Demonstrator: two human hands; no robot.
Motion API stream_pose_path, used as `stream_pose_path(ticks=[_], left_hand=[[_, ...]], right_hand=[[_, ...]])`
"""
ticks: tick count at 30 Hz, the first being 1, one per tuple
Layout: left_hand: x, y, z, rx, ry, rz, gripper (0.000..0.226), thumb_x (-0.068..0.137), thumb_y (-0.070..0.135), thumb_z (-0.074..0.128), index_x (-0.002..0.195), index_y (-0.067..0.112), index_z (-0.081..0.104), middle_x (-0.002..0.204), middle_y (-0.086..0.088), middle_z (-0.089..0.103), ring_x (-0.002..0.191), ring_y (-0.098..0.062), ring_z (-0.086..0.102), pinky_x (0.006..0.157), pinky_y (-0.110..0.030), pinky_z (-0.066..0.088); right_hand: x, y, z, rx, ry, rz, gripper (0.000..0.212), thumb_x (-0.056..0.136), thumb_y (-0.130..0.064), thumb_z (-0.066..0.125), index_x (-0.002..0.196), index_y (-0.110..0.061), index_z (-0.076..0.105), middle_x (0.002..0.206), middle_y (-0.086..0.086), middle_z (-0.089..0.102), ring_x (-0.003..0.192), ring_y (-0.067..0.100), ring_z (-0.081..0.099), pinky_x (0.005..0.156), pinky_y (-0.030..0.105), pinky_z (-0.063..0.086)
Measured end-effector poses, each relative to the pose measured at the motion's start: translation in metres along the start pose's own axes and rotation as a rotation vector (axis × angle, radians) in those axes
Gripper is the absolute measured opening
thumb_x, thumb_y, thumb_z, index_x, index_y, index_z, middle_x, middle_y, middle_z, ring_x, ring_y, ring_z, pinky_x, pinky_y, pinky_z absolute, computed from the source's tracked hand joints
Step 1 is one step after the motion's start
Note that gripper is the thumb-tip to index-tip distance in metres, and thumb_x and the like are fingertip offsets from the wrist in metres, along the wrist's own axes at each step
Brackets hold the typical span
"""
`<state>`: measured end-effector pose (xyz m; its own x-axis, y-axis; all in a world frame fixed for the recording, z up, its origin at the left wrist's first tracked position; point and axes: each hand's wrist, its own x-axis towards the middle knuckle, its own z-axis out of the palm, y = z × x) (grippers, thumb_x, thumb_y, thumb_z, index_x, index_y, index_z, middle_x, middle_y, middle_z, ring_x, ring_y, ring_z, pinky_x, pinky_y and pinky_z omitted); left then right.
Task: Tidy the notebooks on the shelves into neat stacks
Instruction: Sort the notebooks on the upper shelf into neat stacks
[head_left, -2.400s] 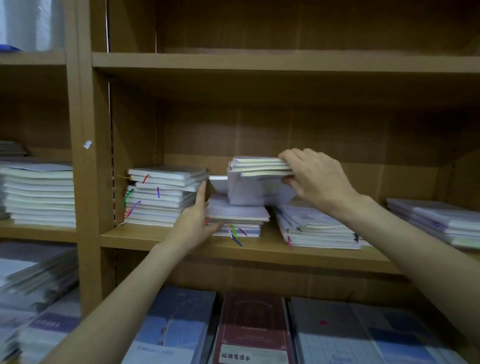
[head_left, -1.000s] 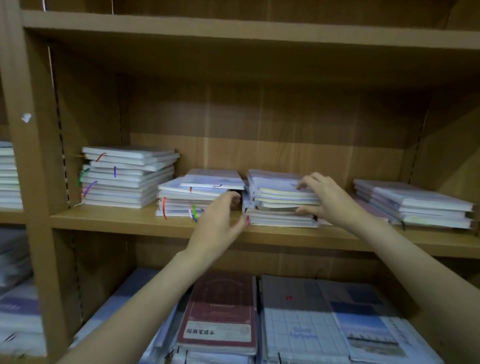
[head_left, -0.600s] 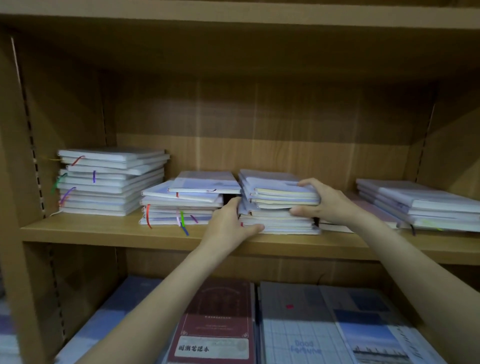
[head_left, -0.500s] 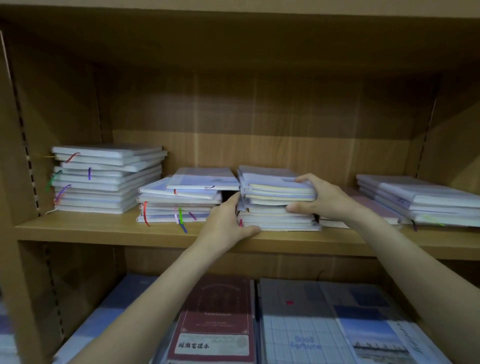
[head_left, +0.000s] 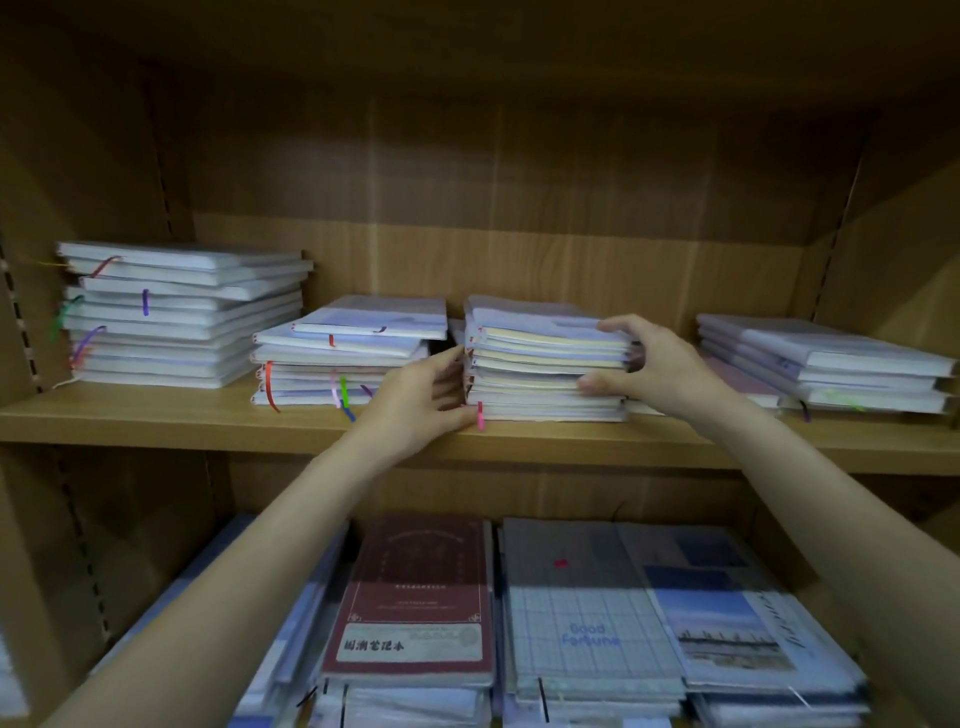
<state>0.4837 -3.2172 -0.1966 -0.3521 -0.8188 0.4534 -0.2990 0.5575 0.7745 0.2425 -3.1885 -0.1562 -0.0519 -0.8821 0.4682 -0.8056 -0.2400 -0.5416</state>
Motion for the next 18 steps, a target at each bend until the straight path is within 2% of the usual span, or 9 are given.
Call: stream_pose_path(ticks=[2, 4, 6, 9, 14, 16, 18], left_hand=[[-0.002, -0.001, -0.01, 0.021, 0.028, -0.031, 0.058, 0.084, -0.011, 0.057, 0.137, 0.004, 0.04, 0.123, -0.006, 0.057, 0.105, -0.013, 0.056, 0.092, -0.02, 0.044], [-0.004, -0.004, -0.018, 0.059, 0.075, -0.048, 0.047, 0.086, -0.011, 0.053, 0.131, 0.003, 0.048, 0.121, -0.013, 0.059, 0.099, -0.014, 0.06, 0.088, -0.017, 0.046], [-0.005, -0.004, -0.021, 0.063, 0.084, -0.058, 0.041, 0.086, -0.013, 0.051, 0.123, 0.004, 0.053, 0.113, -0.013, 0.063, 0.092, -0.013, 0.062, 0.082, -0.011, 0.048], [-0.006, -0.004, -0.018, 0.074, 0.027, -0.038, 0.043, 0.086, -0.014, 0.05, 0.119, 0.012, 0.053, 0.104, -0.008, 0.064, 0.088, -0.009, 0.063, 0.083, -0.011, 0.048], [-0.007, -0.003, -0.017, 0.115, -0.004, 0.013, 0.052, 0.087, -0.011, 0.051, 0.123, 0.027, 0.047, 0.105, -0.002, 0.064, 0.098, -0.01, 0.062, 0.093, -0.018, 0.046], [-0.009, -0.004, -0.018, 0.139, -0.024, 0.033, 0.057, 0.088, -0.01, 0.05, 0.126, 0.03, 0.042, 0.109, 0.0, 0.063, 0.102, -0.01, 0.061, 0.096, -0.022, 0.044], [-0.011, -0.004, -0.019, 0.136, -0.032, 0.033, 0.056, 0.088, -0.01, 0.05, 0.127, 0.029, 0.042, 0.11, 0.002, 0.062, 0.104, -0.008, 0.06, 0.097, -0.022, 0.043]], right_hand=[[-0.003, 0.003, -0.002, 0.006, 0.028, -0.007, 0.064, 0.07, -0.034, 0.08, 0.126, -0.024, 0.051, 0.12, 0.005, 0.047, 0.106, 0.016, 0.05, 0.093, 0.031, 0.044], [-0.005, 0.006, -0.003, 0.001, 0.058, -0.021, 0.059, 0.071, -0.03, 0.08, 0.123, -0.022, 0.053, 0.122, 0.006, 0.046, 0.109, 0.019, 0.052, 0.098, 0.036, 0.045], [-0.007, 0.004, -0.003, -0.042, 0.092, -0.063, 0.054, 0.073, -0.027, 0.079, 0.121, -0.02, 0.055, 0.123, 0.006, 0.045, 0.111, 0.02, 0.052, 0.099, 0.035, 0.044], [-0.01, -0.006, 0.001, -0.176, 0.093, -0.129, 0.054, 0.075, -0.033, 0.076, 0.124, -0.023, 0.053, 0.129, 0.003, 0.038, 0.117, 0.023, 0.042, 0.098, 0.031, 0.035], [-0.01, -0.026, 0.022, -0.479, 0.051, -0.219, 0.084, 0.069, -0.054, 0.073, 0.14, -0.032, 0.033, 0.146, 0.002, 0.025, 0.136, 0.022, 0.017, 0.112, 0.047, 0.01], [-0.009, -0.032, 0.032, -0.563, 0.017, -0.241, 0.091, 0.068, -0.06, 0.07, 0.143, -0.032, 0.026, 0.147, 0.001, 0.026, 0.137, 0.022, 0.018, 0.113, 0.053, 0.006], [-0.007, -0.035, 0.035, -0.614, 0.043, -0.251, 0.087, 0.071, -0.064, 0.065, 0.142, -0.031, 0.028, 0.142, -0.001, 0.035, 0.133, 0.022, 0.028, 0.112, 0.053, 0.007]])
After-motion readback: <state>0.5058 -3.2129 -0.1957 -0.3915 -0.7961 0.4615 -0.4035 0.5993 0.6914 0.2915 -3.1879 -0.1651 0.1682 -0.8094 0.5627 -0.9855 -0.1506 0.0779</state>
